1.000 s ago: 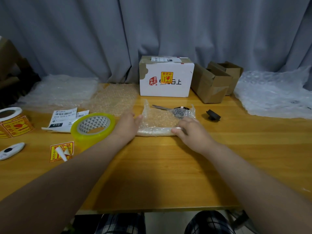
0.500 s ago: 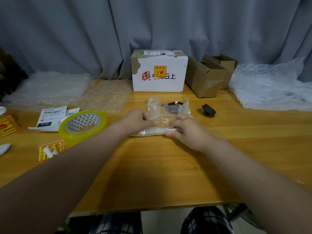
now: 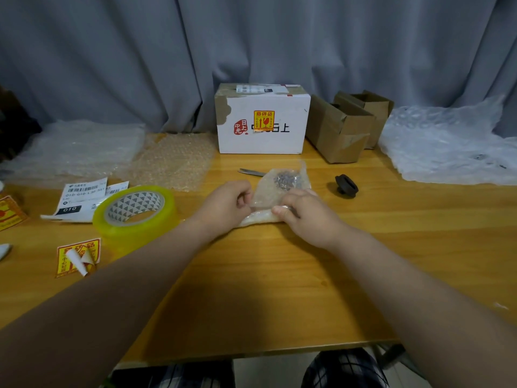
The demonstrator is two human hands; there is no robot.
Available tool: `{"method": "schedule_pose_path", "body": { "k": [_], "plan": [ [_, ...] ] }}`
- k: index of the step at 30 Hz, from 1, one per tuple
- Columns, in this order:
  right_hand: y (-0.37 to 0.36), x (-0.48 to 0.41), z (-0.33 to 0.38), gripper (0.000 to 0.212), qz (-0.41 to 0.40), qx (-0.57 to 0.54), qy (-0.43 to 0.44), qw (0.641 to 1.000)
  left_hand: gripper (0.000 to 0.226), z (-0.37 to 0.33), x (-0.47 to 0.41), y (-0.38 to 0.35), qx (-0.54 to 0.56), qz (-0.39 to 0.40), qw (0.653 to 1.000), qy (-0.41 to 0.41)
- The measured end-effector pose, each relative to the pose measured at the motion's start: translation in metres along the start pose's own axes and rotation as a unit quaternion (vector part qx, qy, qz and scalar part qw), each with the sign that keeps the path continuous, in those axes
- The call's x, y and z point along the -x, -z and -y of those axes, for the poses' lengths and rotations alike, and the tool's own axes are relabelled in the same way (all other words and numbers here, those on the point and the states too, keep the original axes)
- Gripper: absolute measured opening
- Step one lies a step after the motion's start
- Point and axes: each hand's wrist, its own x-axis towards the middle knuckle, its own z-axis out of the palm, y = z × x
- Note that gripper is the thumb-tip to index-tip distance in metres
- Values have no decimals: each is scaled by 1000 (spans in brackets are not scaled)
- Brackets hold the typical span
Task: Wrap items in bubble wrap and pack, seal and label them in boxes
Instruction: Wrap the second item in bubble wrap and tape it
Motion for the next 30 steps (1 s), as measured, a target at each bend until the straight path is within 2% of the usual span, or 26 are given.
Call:
{"method": "schedule_pose_path", "body": {
  "k": [3,7,9,12,13,15,16,17,19,20,23,25,27,30],
  "plan": [
    [1,-6,3,28,10,-10,-23,1000,20,4,4,-1,85,26,996,-19],
    [-3,-12,0,17,-20,-88,-55,994,20,-5,11,3,211,72,975,1],
    [-5,-13,0,22,-39,-137,-83,986,34,-12,15,3,202,82,976,13],
    [-4,-7,1,19,-51,-222,-96,969,42,-14,17,-2,105,53,993,-12],
    [-3,-4,0,15,-76,-254,-90,960,41,-14,16,-3,98,48,994,-16],
    [-2,0,-4,12,-196,-306,-111,925,40,-11,15,-2,100,50,994,-18],
    [1,-1,-7,13,-254,-309,-151,904,41,-10,14,-2,103,53,993,-17],
    [5,-3,-10,21,-273,-300,-206,891,42,-10,14,0,109,55,992,-18],
    [13,-9,-17,46,-191,-268,-309,892,47,-10,14,1,127,68,989,-18],
    [19,-11,-19,52,-135,-265,-325,898,51,-10,15,1,139,78,987,-21],
    [34,-19,-10,36,-34,-277,-321,905,62,-11,16,2,147,122,981,-34],
    [38,-28,1,25,2,-213,-313,926,67,-9,16,1,127,149,980,-45],
    [34,-42,12,20,22,-138,-292,946,71,-6,15,-1,112,167,978,-55],
    [19,-56,21,14,4,-45,-271,962,72,-3,13,-3,97,161,981,-58]
  ]
}}
